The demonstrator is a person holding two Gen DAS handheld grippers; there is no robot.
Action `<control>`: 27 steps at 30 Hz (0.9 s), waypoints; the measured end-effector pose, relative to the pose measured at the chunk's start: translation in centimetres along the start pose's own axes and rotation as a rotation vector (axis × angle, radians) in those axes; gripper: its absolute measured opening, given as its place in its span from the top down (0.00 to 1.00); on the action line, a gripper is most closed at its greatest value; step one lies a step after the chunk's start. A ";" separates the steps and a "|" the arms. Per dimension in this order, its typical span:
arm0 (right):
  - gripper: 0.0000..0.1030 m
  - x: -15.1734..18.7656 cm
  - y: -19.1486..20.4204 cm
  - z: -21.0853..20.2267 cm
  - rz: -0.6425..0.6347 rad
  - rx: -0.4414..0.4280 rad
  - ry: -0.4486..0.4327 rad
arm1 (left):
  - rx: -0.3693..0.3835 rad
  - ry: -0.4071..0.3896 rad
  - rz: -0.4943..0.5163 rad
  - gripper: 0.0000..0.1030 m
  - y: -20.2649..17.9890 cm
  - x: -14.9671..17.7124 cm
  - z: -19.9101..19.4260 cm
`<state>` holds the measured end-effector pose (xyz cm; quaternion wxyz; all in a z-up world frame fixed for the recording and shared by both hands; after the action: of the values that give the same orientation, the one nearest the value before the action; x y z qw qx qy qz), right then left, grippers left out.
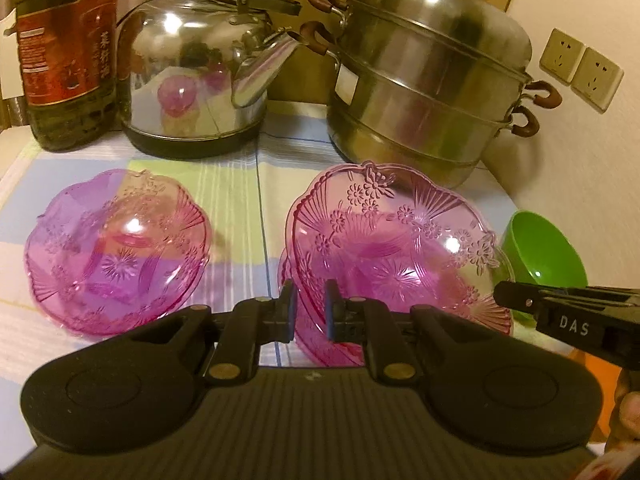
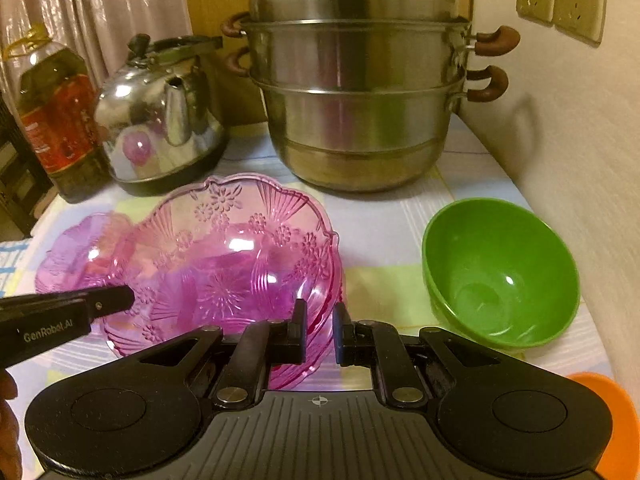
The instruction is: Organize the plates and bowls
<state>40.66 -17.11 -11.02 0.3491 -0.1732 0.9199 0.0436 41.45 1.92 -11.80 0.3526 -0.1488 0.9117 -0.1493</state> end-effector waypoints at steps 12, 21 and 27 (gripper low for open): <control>0.87 0.5 0.0 3.8 -0.053 0.003 0.089 | -0.043 0.042 0.012 0.88 0.3 0.7 2.8; 0.87 0.3 0.1 4.3 -0.077 0.006 0.108 | -0.073 0.039 0.049 0.87 0.0 1.1 3.2; 0.66 0.3 0.3 4.6 -0.081 -0.015 0.092 | -0.081 0.042 0.036 0.74 0.4 1.3 3.6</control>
<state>43.27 -16.03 -14.68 0.3065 -0.2146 0.9269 0.0282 42.92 1.26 -15.24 0.3296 -0.1434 0.9268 -0.1092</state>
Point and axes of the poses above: each gripper's, at about its wrist camera, not at the fingertips, and z roughly the way its jaws point, y to its left, x to its underside, the point moved 5 cm from there along z, roughly the way its jaws point, and after that the axes turned 15 degrees about -z, right-handed, at the moved point
